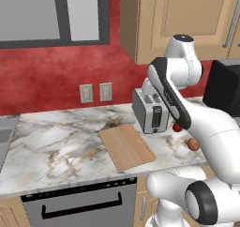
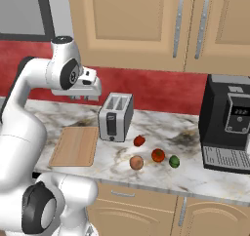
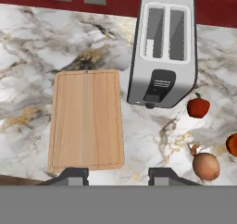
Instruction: Place the avocado, onion, tomato, and bell pepper on the cutting board.
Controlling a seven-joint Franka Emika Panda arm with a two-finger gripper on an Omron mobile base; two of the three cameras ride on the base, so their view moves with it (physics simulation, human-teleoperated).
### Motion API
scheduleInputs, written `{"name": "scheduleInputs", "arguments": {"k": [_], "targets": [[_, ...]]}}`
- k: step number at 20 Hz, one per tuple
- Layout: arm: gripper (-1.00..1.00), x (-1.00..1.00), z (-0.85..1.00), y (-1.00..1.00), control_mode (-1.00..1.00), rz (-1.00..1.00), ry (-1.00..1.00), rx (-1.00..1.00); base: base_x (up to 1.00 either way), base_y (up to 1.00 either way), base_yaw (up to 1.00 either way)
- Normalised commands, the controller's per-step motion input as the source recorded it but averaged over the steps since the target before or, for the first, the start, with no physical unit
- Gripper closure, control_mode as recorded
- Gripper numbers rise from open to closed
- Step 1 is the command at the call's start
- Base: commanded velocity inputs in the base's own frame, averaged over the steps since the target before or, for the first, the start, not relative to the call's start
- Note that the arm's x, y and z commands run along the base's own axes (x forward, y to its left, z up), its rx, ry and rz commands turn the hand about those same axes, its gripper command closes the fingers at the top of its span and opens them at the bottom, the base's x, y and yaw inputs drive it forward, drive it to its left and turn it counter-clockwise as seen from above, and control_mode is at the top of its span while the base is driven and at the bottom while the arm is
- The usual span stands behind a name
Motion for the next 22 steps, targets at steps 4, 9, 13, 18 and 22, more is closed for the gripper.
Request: {"name": "scheduleInputs", "arguments": {"k": [4, 9, 13, 18, 22], "targets": [[-1.00, -0.03, -0.05, -0.03, -1.00, 0.00, 0.00, 0.00, 0.00, 0.00, 0.00], [-1.00, -0.25, -0.23, -0.20, -1.00, -0.02, 0.03, 0.01, 0.00, 0.00, 0.00], [-1.00, -0.27, -0.22, -0.30, -1.00, -0.02, 0.00, 0.01, 0.00, 0.00, 0.00], [-1.00, -0.16, -0.16, -0.47, -1.00, 0.00, 0.07, 0.02, 0.00, 0.00, 0.00], [-1.00, -0.10, -0.16, -0.59, -1.00, 0.00, 0.14, 0.04, 0.00, 0.00, 0.00]]}}
